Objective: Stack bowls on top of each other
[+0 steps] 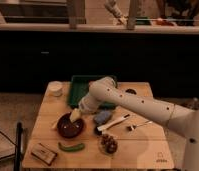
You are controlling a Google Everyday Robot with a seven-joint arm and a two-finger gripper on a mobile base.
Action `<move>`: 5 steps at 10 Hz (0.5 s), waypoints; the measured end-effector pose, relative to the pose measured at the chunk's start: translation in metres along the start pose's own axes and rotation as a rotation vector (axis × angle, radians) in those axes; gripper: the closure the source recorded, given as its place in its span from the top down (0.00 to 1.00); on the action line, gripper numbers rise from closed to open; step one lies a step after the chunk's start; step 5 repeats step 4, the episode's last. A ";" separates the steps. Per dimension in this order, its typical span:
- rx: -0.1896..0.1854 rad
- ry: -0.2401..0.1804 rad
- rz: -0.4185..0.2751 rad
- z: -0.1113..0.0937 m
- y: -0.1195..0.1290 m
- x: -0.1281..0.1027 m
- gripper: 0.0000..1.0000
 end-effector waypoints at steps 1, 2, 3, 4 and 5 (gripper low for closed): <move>-0.004 -0.004 -0.006 0.000 -0.001 -0.002 0.80; -0.008 -0.006 -0.010 0.001 -0.002 -0.003 0.80; -0.017 -0.004 -0.016 0.000 -0.004 -0.005 0.80; -0.028 0.001 -0.022 -0.003 -0.006 -0.006 0.80; -0.028 0.001 -0.022 -0.003 -0.006 -0.006 0.80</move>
